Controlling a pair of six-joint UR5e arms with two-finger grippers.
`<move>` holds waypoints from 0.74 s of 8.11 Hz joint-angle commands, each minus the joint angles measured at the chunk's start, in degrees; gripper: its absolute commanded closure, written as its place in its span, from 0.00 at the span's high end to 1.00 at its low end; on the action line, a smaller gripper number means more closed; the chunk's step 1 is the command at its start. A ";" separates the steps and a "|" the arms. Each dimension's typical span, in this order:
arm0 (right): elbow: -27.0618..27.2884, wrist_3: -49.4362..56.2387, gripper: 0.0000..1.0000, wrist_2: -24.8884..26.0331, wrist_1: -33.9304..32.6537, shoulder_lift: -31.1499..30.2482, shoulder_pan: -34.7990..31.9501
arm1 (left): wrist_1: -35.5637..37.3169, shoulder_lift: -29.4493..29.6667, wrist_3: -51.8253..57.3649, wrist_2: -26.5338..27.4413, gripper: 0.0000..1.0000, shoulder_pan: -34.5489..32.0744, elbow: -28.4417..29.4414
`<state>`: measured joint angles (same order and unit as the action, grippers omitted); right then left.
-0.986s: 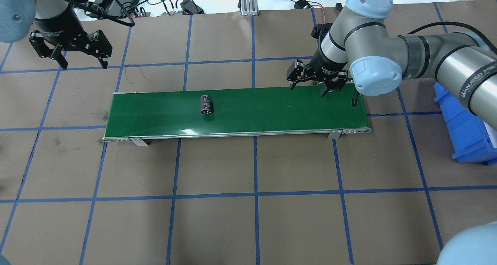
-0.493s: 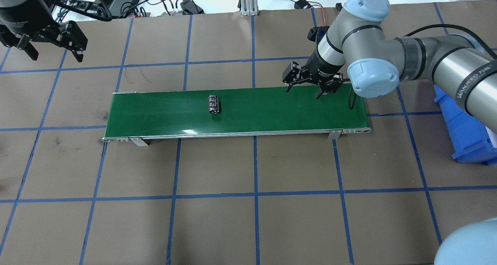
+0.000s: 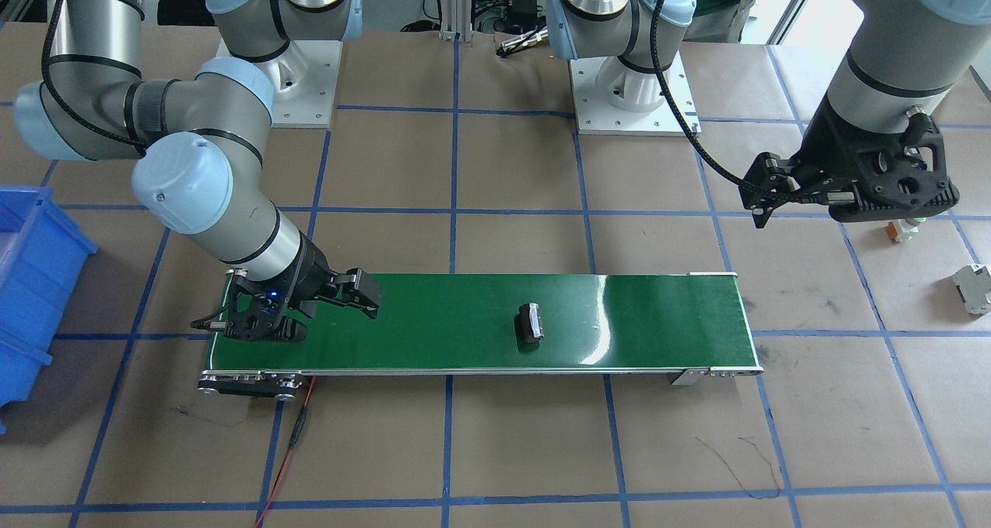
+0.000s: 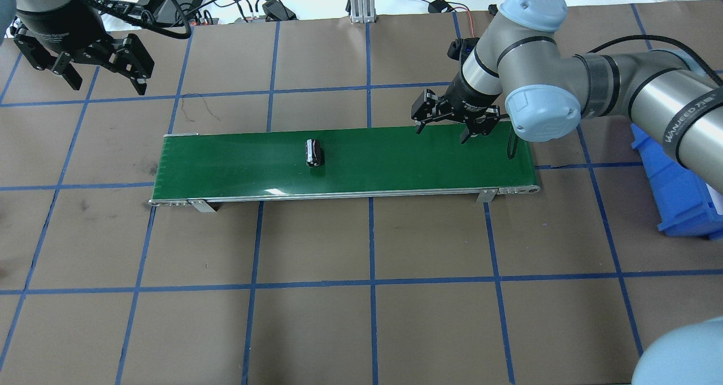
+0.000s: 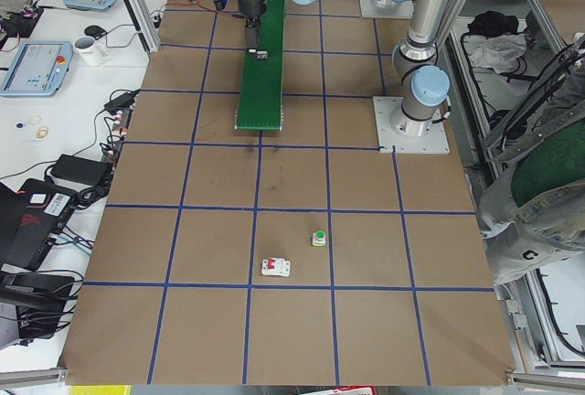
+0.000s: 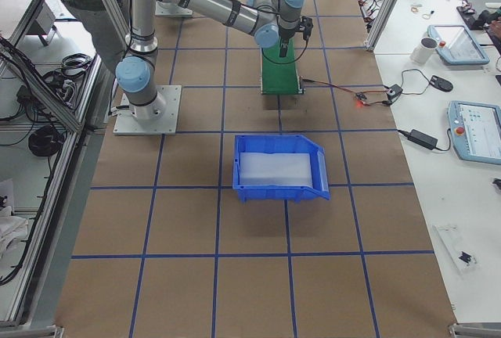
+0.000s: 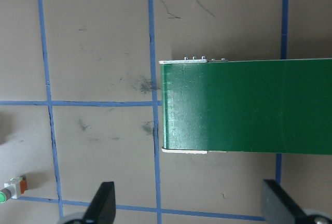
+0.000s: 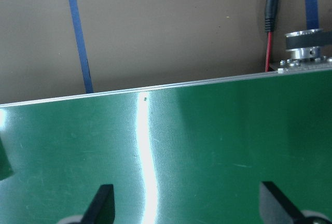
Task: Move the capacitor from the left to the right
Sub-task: 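Raise the left gripper away while the belt carries the capacitor toward the right gripper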
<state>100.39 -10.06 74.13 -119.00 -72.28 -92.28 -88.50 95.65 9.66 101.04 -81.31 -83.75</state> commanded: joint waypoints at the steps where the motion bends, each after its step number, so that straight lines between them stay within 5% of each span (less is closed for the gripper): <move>1: -0.02 0.04 0.98 0.22 0.00 -0.05 0.00 | -0.09 0.76 -0.43 -8.77 1.00 -2.00 -0.01; 3: -0.02 0.04 0.98 0.31 0.00 -0.05 0.00 | -0.09 0.76 -4.19 -16.47 1.00 -2.27 -0.01; 6: -0.02 0.04 0.98 0.31 0.00 0.04 0.00 | -0.09 1.03 -4.39 -16.23 1.00 -2.18 -0.18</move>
<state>100.37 -10.02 74.44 -119.00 -72.31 -92.29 -88.59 96.55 5.35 84.89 -83.54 -83.77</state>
